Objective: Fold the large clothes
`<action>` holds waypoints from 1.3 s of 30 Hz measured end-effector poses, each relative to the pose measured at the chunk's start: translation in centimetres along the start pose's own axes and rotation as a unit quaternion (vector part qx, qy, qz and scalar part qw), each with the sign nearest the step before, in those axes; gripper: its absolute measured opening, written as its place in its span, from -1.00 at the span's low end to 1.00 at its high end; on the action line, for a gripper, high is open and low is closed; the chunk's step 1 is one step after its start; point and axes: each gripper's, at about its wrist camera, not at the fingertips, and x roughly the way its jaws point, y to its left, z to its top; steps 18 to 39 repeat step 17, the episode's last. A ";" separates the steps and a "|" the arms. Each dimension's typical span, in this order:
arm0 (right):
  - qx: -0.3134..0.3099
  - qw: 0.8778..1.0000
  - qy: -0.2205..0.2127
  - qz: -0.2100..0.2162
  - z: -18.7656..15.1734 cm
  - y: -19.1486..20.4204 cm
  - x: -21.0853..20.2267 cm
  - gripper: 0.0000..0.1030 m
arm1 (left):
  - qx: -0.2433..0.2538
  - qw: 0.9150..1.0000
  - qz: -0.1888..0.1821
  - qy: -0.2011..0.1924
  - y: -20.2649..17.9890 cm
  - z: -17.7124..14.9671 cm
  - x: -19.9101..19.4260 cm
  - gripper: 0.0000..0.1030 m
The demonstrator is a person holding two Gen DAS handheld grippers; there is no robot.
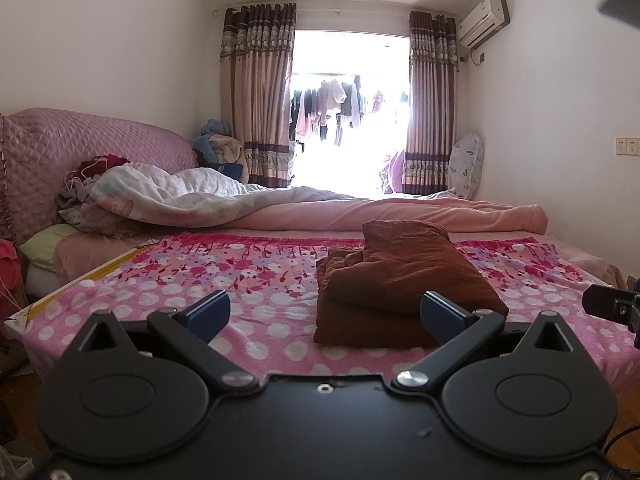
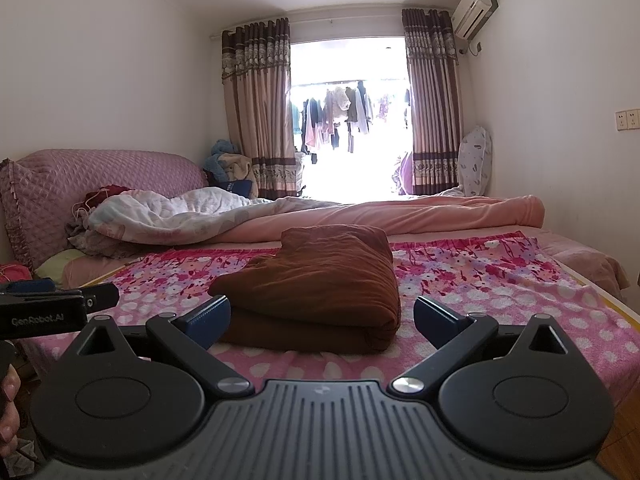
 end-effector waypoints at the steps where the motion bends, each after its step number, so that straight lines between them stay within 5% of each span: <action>1: -0.001 1.000 0.000 0.000 0.0 0.0 0.0 1.00 | 0.001 1.000 0.001 0.000 0.0 0.0 0.0 1.00; 39: -0.001 1.000 0.003 0.001 -0.2 -0.1 0.2 1.00 | 0.030 0.999 0.010 -0.015 -0.3 -0.2 -0.4 1.00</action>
